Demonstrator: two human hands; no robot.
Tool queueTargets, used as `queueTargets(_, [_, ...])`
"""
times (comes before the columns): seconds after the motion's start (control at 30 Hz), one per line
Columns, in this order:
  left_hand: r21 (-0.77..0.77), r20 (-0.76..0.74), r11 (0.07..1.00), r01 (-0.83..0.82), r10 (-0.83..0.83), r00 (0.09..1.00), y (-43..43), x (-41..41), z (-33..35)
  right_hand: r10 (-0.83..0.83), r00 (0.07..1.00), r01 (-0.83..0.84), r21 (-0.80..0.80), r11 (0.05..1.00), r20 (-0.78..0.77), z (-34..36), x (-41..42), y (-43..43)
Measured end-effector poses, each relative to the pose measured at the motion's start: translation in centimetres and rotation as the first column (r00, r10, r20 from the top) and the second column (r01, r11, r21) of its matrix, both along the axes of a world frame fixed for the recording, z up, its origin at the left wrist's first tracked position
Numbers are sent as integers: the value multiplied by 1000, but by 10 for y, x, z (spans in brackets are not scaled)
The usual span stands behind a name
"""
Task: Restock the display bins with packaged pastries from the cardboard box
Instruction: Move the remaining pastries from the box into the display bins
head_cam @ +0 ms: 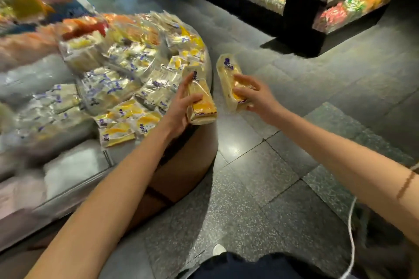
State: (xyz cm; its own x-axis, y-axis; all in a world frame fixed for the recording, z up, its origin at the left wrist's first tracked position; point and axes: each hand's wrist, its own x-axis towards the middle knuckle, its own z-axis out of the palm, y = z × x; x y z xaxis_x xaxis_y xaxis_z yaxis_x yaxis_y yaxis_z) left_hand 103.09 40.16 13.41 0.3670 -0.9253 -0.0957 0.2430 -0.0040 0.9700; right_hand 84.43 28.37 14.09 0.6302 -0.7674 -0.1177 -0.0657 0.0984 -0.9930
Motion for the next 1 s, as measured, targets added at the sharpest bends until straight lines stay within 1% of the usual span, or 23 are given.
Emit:
queueTargets(0.1, [9, 27, 992, -122, 122, 992, 42, 50, 4, 92, 995, -92, 24, 995, 28, -2, 63, 25])
queueTargets(0.23, [8, 90, 960, -281, 279, 956, 99, 109, 1, 236, 971, -236, -3, 972, 27, -1, 137, 53])
queueTargets(0.4, [55, 84, 876, -479, 474, 876, 159, 158, -19, 405, 914, -405, -2, 914, 17, -9, 212, 88])
queueTargets(0.5, [55, 37, 841, -538, 537, 843, 182, 187, -30, 500, 866, -500, 13, 866, -1, -22, 258, 100])
queueTargets(0.67, [88, 36, 746, -660, 660, 750, 207, 246, -43, 628, 778, -626, 66, 777, -17, -33, 339, 113])
queueTargets(0.73, [114, 28, 687, -718, 720, 694, 214, 278, -40, 661, 750, -658, 64, 750, -35, -32, 383, 114])
queueTargets(0.83, [121, 14, 655, -746, 750, 661, 218, 304, -29, 694, 719, -691, 62, 720, -38, -30, 424, 116])
queueTargets(1.0, [110, -5, 547, -830, 835, 550, 235, 362, -17, 775, 631, -772, 68, 631, -26, -20, 506, 129])
